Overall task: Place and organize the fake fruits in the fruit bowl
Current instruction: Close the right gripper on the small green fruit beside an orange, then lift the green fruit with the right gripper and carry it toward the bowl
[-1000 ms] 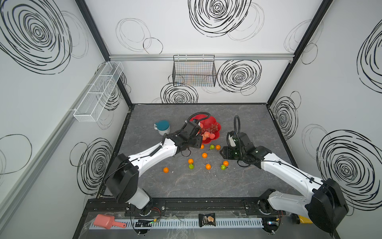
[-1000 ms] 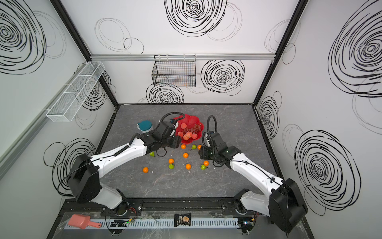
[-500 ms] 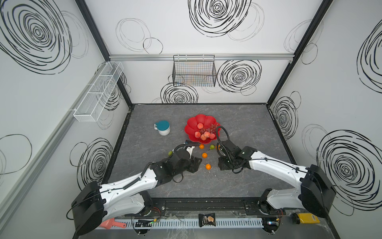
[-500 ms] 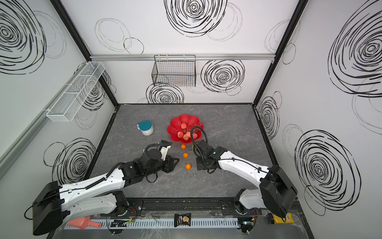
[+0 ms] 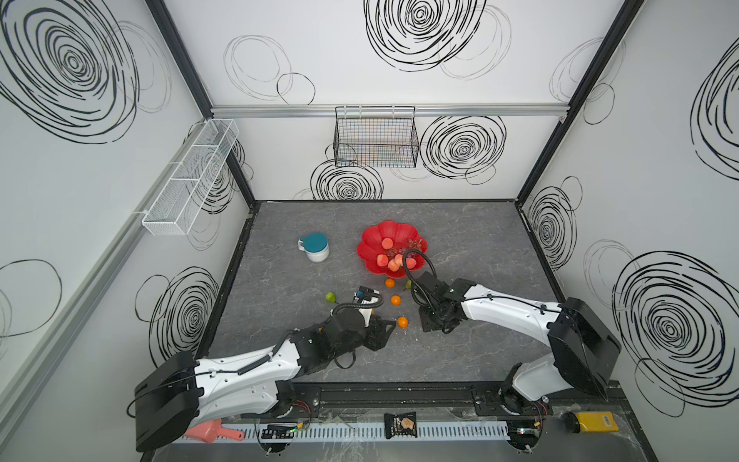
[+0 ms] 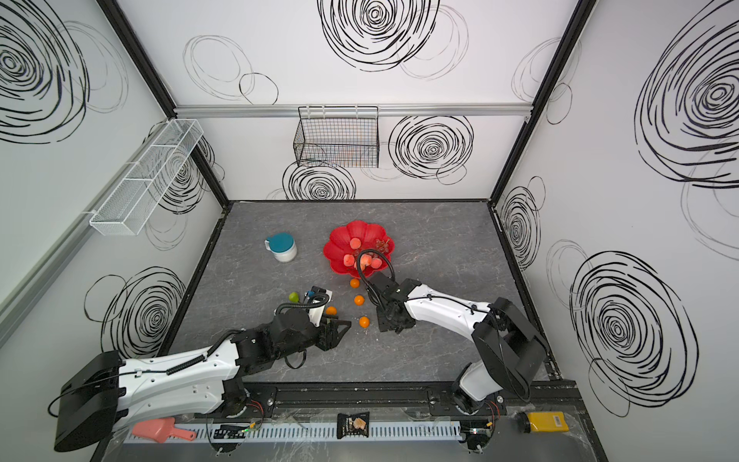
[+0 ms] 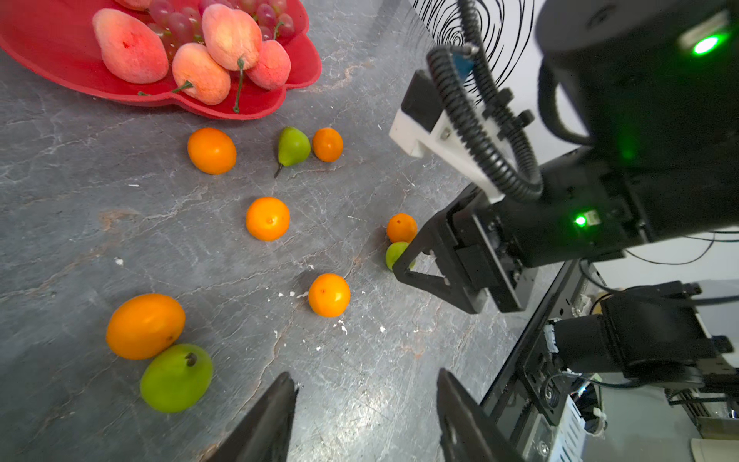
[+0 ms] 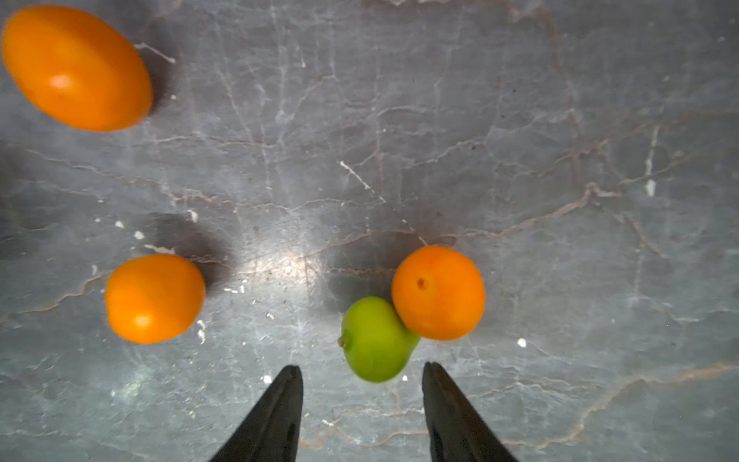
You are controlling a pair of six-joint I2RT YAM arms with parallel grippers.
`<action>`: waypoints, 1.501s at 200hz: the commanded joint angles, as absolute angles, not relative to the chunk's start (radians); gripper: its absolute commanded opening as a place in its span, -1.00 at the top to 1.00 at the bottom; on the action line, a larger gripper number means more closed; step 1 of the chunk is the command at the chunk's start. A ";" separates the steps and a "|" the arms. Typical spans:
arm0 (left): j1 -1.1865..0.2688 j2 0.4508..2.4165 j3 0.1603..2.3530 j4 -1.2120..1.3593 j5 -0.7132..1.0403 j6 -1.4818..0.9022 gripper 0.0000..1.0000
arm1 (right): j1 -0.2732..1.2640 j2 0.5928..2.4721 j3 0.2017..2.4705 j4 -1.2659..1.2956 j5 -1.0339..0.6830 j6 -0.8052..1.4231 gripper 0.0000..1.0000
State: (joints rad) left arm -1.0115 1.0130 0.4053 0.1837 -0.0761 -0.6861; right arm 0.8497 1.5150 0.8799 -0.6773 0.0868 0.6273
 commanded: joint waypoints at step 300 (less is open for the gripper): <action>-0.963 1.013 0.398 0.235 -0.068 -0.698 -0.24 | 0.856 1.660 0.952 -0.666 0.142 0.588 0.25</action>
